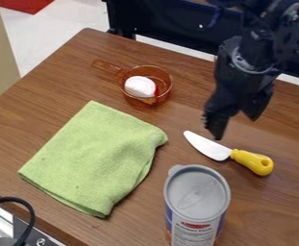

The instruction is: Put the white yellow knife to the right side of the table

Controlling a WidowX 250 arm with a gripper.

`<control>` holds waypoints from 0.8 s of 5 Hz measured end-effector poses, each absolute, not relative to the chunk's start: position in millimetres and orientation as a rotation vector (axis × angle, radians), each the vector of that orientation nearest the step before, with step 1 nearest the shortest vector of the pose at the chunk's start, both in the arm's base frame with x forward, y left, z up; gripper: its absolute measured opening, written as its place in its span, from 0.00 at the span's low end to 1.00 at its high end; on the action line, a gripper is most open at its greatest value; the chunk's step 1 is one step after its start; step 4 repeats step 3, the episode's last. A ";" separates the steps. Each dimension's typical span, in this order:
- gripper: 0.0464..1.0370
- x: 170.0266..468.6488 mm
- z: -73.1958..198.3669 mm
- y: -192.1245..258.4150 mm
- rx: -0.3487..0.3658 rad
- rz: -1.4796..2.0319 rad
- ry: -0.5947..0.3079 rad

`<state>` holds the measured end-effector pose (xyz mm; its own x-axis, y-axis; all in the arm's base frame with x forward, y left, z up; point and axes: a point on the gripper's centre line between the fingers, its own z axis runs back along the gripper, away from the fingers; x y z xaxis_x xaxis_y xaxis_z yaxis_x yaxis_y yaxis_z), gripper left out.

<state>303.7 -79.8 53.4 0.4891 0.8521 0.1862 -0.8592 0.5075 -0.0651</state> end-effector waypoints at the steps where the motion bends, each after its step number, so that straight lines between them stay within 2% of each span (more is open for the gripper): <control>1: 0.96 301.1 52.6 -45.9 0.118 0.878 -0.148; 2: 0.96 293.8 45.5 -18.3 0.126 0.708 -0.095; 3: 0.96 289.8 52.2 7.7 0.114 0.542 -0.130; 4: 0.96 289.8 52.2 7.7 0.114 0.542 -0.130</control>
